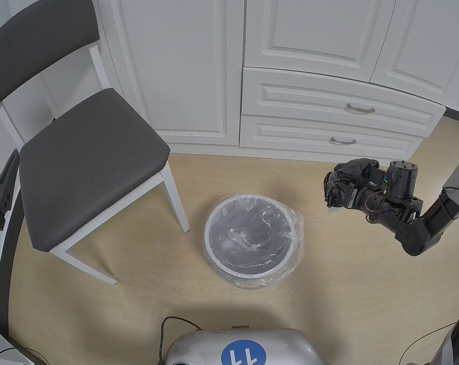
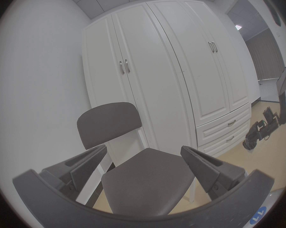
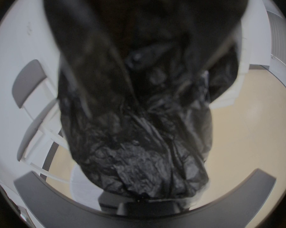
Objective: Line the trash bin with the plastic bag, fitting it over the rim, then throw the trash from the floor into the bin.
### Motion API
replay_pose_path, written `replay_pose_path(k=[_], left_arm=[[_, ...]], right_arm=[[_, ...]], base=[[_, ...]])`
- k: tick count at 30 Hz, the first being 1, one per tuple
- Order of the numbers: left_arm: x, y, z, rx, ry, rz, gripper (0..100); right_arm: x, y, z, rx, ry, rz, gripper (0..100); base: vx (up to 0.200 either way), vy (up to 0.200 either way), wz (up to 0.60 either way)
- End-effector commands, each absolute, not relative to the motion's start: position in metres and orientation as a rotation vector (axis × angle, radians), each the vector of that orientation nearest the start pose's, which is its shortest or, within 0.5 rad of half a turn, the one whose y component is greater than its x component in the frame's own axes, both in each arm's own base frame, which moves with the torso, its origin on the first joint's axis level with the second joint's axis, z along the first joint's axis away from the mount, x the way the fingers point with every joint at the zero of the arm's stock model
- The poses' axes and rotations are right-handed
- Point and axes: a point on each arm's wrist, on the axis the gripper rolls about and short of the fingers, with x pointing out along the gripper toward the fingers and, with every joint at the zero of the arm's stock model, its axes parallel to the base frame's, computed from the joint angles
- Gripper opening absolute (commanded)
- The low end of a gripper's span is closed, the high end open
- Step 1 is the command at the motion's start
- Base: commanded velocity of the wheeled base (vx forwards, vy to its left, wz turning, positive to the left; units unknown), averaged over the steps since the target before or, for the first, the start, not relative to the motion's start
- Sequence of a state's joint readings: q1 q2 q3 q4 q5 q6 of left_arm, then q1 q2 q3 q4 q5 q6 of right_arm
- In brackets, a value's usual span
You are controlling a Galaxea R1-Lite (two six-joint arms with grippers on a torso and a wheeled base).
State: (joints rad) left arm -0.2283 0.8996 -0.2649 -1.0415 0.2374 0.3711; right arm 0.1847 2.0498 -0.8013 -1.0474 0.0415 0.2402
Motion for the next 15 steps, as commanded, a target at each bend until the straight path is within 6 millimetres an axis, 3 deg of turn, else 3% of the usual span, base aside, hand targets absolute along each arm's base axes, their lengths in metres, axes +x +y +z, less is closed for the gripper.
replay_pose_path(k=[1, 15], left_arm=[[0.088, -0.015, 0.236, 0.271, -0.410, 0.089, 100], [0.087, -0.015, 0.249, 0.255, -0.452, 0.097, 100]], right_arm=[[0.327, 0.095, 0.124, 0.213, 0.147, 0.298, 0], [0.289, 0.157, 0.135, 0.233, -0.020, 0.418, 0]], base=[[0.000, 0.000, 0.00], [0.000, 0.000, 0.00]])
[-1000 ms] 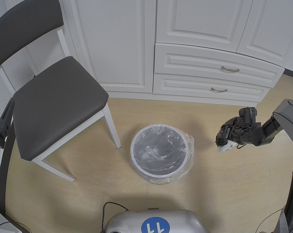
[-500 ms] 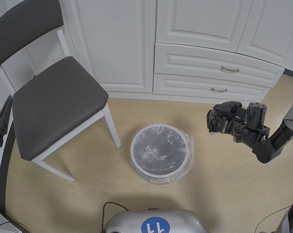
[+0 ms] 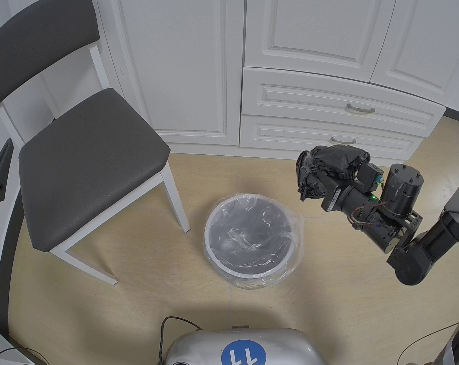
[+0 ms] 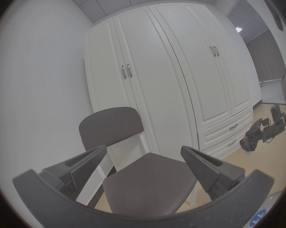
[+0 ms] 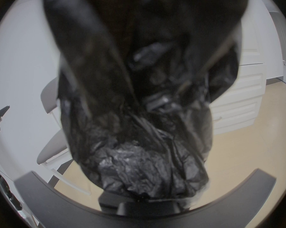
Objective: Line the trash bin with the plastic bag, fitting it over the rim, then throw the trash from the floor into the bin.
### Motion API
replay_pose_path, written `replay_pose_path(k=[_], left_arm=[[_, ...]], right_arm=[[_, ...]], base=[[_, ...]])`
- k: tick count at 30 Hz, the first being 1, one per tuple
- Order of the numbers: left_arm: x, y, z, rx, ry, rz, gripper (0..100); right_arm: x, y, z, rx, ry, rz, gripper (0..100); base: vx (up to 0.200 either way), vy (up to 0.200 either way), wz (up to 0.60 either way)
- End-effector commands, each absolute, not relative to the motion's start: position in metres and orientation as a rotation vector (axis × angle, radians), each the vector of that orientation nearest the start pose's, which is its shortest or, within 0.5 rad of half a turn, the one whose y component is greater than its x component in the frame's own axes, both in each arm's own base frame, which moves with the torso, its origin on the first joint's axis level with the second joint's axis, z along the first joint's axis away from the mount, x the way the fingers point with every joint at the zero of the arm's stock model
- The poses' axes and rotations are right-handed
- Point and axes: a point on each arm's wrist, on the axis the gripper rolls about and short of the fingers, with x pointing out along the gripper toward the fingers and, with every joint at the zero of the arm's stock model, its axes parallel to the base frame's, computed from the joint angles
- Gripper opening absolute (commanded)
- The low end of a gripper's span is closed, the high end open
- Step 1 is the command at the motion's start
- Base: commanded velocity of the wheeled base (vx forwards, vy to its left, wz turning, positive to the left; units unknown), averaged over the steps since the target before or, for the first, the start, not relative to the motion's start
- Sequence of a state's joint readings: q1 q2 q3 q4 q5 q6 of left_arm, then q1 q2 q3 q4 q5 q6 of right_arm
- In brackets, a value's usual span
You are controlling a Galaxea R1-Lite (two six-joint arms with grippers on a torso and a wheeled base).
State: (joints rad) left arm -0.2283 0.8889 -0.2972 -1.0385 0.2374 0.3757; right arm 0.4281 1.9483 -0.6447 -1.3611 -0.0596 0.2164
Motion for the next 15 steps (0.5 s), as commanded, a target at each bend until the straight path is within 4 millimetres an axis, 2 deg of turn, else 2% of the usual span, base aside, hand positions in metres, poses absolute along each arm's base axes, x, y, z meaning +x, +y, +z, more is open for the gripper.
replay_pose_path(k=[1, 5, 15], left_arm=[[0.086, -0.014, 0.250, 0.252, -0.459, 0.098, 100], [0.081, -0.013, 0.253, 0.249, -0.479, 0.107, 100], [0.084, -0.013, 0.248, 0.268, -0.427, 0.111, 100]], right_arm=[[0.286, 0.163, 0.132, 0.234, -0.014, 0.427, 0], [0.283, 0.178, 0.120, 0.236, -0.016, 0.449, 0], [0.267, 0.220, 0.085, 0.275, 0.042, 0.567, 0]], base=[[0.000, 0.000, 0.00], [0.000, 0.000, 0.00], [0.000, 0.000, 0.00]])
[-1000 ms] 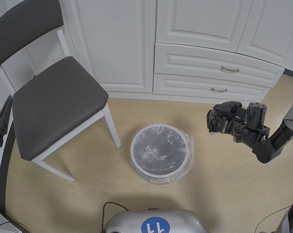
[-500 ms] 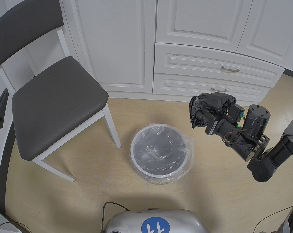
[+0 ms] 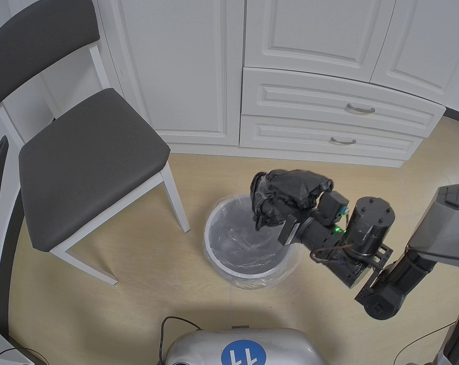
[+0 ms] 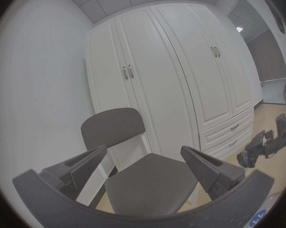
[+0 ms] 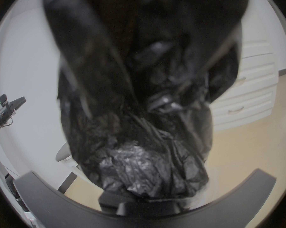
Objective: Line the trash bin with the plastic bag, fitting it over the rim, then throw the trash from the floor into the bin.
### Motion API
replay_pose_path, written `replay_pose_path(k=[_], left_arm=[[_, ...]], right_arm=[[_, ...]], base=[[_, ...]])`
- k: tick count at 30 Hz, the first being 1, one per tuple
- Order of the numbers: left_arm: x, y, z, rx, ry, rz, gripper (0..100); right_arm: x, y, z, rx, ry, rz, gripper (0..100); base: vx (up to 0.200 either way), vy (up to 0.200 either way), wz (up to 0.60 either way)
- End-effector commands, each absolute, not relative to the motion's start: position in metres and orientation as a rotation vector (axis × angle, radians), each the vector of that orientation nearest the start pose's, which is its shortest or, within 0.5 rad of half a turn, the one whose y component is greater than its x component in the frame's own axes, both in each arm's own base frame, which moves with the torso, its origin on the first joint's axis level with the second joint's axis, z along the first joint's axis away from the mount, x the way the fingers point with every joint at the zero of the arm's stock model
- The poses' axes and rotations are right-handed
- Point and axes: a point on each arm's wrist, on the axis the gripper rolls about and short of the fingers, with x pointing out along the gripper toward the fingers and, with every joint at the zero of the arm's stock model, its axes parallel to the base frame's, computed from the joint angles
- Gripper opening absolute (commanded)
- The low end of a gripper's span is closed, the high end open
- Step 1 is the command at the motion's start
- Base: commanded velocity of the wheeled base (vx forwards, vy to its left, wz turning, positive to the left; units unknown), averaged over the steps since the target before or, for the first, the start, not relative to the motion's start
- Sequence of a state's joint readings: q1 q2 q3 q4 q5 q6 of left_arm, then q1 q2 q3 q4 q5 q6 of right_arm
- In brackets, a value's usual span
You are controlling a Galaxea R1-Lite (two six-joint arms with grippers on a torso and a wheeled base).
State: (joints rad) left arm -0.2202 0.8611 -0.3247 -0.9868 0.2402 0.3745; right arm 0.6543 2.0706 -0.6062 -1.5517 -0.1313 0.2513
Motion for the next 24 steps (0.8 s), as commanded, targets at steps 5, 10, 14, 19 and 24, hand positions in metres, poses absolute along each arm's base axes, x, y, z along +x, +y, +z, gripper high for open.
replay_pose_path(k=[5, 10, 14, 19, 24], left_arm=[[0.084, -0.008, 0.251, 0.275, -0.428, 0.161, 100], [0.088, -0.001, 0.248, 0.304, -0.368, 0.240, 100], [0.090, 0.003, 0.246, 0.317, -0.327, 0.276, 100], [0.091, 0.005, 0.245, 0.324, -0.308, 0.300, 100], [0.093, 0.006, 0.244, 0.328, -0.292, 0.312, 100]], right_arm=[[0.265, 0.233, 0.062, 0.284, 0.110, 0.592, 0], [0.275, 0.246, 0.038, 0.342, 0.165, 0.590, 0], [0.282, 0.251, 0.026, 0.368, 0.185, 0.581, 0], [0.287, 0.252, 0.019, 0.380, 0.194, 0.570, 0], [0.296, 0.254, 0.008, 0.394, 0.201, 0.558, 0]], base=[[0.000, 0.000, 0.00], [0.000, 0.000, 0.00], [0.000, 0.000, 0.00], [0.000, 0.000, 0.00], [0.000, 0.000, 0.00]])
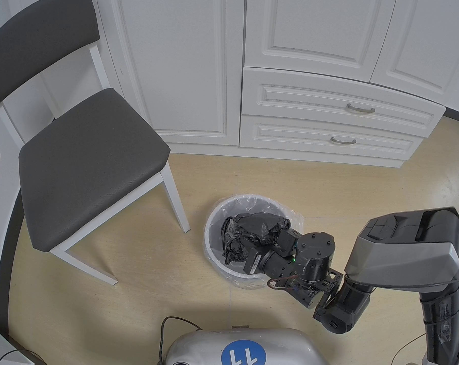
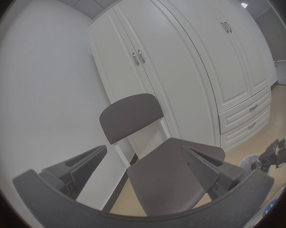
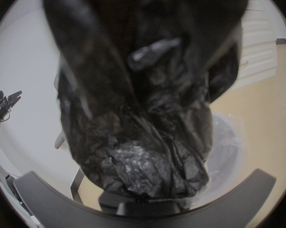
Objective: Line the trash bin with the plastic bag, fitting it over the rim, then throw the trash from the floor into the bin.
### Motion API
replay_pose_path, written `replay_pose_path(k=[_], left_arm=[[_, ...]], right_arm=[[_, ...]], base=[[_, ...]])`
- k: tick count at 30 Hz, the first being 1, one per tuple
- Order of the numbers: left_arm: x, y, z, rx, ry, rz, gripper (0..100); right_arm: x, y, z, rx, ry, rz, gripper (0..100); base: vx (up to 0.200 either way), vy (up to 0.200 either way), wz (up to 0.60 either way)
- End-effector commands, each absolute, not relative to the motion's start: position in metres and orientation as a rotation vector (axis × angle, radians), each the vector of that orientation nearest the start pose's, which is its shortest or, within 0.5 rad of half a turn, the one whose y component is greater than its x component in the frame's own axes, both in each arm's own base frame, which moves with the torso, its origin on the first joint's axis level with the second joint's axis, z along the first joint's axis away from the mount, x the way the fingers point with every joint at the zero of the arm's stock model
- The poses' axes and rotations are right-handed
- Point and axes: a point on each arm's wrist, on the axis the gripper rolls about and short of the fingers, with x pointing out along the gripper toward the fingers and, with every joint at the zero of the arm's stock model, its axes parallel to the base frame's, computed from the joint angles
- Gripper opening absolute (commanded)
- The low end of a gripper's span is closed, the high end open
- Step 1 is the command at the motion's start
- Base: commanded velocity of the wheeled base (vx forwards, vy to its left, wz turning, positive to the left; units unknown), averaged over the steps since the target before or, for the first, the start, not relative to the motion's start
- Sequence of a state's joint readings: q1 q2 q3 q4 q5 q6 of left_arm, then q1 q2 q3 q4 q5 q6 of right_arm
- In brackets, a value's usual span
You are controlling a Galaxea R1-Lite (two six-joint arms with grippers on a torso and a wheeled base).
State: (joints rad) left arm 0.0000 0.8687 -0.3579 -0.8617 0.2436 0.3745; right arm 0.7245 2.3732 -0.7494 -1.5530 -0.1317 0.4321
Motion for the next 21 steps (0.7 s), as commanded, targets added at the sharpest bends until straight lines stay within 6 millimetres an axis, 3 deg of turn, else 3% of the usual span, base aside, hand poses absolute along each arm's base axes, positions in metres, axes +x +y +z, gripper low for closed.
replay_pose_path(k=[1, 10, 21], left_arm=[[0.093, 0.006, 0.244, 0.328, -0.293, 0.310, 100], [0.093, 0.006, 0.244, 0.326, -0.293, 0.308, 100], [0.095, 0.006, 0.244, 0.322, -0.287, 0.306, 100]], right_arm=[[0.300, 0.254, 0.006, 0.406, 0.200, 0.551, 0], [0.332, 0.248, -0.024, 0.461, 0.203, 0.486, 0], [0.353, 0.241, -0.059, 0.457, 0.218, 0.448, 0]], base=[[0.000, 0.000, 0.00], [0.000, 0.000, 0.00], [0.000, 0.000, 0.00]])
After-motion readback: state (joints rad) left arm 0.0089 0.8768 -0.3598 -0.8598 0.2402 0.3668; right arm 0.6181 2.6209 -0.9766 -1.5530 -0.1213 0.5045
